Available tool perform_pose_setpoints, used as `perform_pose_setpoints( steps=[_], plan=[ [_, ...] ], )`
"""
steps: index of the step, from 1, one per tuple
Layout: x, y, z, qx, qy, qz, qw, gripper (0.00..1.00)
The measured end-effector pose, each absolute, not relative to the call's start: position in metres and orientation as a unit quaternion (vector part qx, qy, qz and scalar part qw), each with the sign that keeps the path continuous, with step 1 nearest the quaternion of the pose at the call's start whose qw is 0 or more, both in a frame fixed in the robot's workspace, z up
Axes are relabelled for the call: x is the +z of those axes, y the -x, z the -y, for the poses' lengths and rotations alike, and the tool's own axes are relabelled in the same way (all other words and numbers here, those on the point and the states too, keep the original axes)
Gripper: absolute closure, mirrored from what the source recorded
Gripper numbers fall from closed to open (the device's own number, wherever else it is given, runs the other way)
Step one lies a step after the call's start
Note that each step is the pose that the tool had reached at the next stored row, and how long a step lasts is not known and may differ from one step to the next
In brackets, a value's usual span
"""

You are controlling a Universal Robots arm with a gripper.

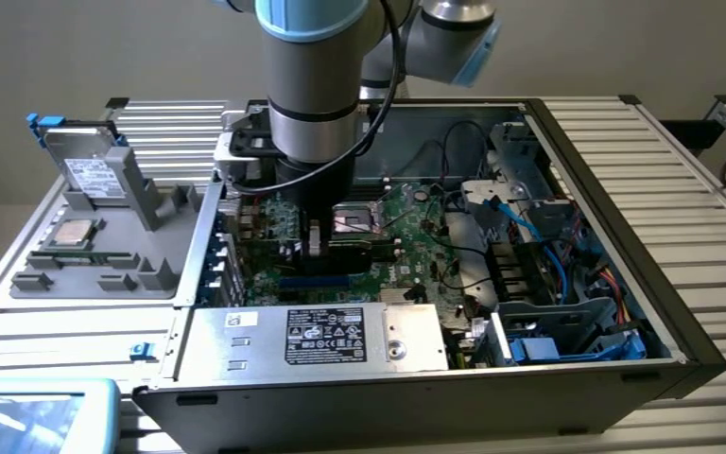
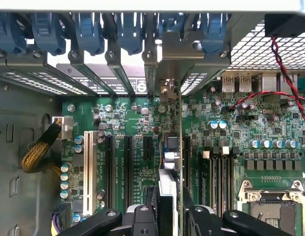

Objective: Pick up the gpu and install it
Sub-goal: 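Insert the gpu into the slot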

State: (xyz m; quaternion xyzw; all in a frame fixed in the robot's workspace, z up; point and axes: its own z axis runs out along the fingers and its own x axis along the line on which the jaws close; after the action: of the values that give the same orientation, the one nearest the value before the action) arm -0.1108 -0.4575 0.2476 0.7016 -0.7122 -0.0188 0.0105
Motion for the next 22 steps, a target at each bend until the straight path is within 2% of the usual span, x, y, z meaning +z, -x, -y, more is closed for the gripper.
perform_pose_setpoints(
  steps=[22],
  plan=[
    [0.2442, 0.1108, 0.4572, -0.014, -0.702, 0.712, 0.015, 0.71]
  ],
)
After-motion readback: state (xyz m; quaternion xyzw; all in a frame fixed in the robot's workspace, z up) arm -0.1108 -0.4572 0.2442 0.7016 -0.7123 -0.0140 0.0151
